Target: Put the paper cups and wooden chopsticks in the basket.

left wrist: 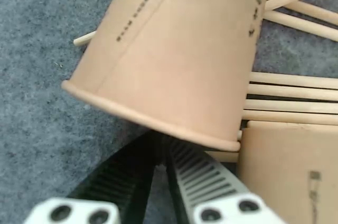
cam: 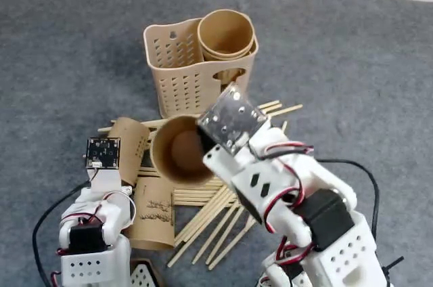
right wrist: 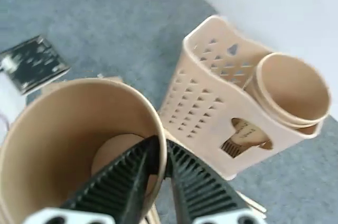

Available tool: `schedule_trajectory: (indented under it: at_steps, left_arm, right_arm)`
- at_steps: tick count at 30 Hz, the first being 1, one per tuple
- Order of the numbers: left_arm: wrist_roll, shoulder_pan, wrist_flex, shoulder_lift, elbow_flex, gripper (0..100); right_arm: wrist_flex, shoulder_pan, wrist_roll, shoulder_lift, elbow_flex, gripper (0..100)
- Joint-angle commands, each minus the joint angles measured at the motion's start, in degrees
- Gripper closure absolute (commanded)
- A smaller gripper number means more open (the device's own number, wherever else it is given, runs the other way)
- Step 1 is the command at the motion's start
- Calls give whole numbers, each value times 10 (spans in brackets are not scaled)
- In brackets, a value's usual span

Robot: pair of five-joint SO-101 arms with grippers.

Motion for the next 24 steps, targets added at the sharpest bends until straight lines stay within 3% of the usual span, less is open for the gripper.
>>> schedule_trajectory:
  at_steps: [1, 7, 24]
  left_arm:
    - [-3, 9, 3, -3, 11, 993]
    - [-3, 9, 3, -3, 11, 993]
    - [-3, 9, 3, -3, 11, 993]
  right_arm:
    - [-26, 24, 2, 24, -55, 992]
    - [-91, 62, 2, 36, -58, 992]
    - [-258, 148, -87, 38, -58, 992]
